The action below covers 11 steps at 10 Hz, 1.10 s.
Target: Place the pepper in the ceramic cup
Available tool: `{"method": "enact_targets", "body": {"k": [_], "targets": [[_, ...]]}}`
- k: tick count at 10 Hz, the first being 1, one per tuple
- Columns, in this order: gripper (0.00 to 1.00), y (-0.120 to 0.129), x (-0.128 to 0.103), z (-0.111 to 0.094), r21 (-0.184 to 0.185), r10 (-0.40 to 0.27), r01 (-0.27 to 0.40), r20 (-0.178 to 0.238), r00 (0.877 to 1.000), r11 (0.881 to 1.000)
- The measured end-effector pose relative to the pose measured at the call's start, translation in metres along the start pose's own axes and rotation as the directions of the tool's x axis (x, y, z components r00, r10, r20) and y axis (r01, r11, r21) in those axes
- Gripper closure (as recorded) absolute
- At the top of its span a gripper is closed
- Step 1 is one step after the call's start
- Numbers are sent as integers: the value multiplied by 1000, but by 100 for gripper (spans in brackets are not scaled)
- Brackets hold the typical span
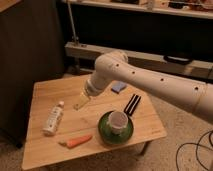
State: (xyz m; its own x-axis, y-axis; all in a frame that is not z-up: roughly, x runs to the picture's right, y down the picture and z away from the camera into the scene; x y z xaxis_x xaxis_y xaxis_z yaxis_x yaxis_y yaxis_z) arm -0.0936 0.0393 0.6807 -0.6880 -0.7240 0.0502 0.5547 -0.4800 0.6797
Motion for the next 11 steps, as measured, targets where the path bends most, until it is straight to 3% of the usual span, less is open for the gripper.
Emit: {"method": "enact_targets", "body": {"k": [1, 2, 3, 4, 7, 9, 10, 11], "targets": [[20, 1, 0, 0, 1, -10, 10, 7, 1000, 1000], [20, -1, 1, 7, 37, -56, 55, 20, 998, 998], [20, -7, 1, 23, 94, -132, 129, 22, 991, 987], [20, -13, -4, 38, 124, -181, 177, 18, 983, 976], [20, -49, -32, 93, 173, -317, 318, -36, 948, 932], [20, -59, -38, 109, 135, -377, 383, -68, 924, 914], [20, -61, -34, 109, 93, -422, 429, -86, 903, 899], [20, -63, -29, 107, 69, -448, 455, -95, 889, 888]]}}
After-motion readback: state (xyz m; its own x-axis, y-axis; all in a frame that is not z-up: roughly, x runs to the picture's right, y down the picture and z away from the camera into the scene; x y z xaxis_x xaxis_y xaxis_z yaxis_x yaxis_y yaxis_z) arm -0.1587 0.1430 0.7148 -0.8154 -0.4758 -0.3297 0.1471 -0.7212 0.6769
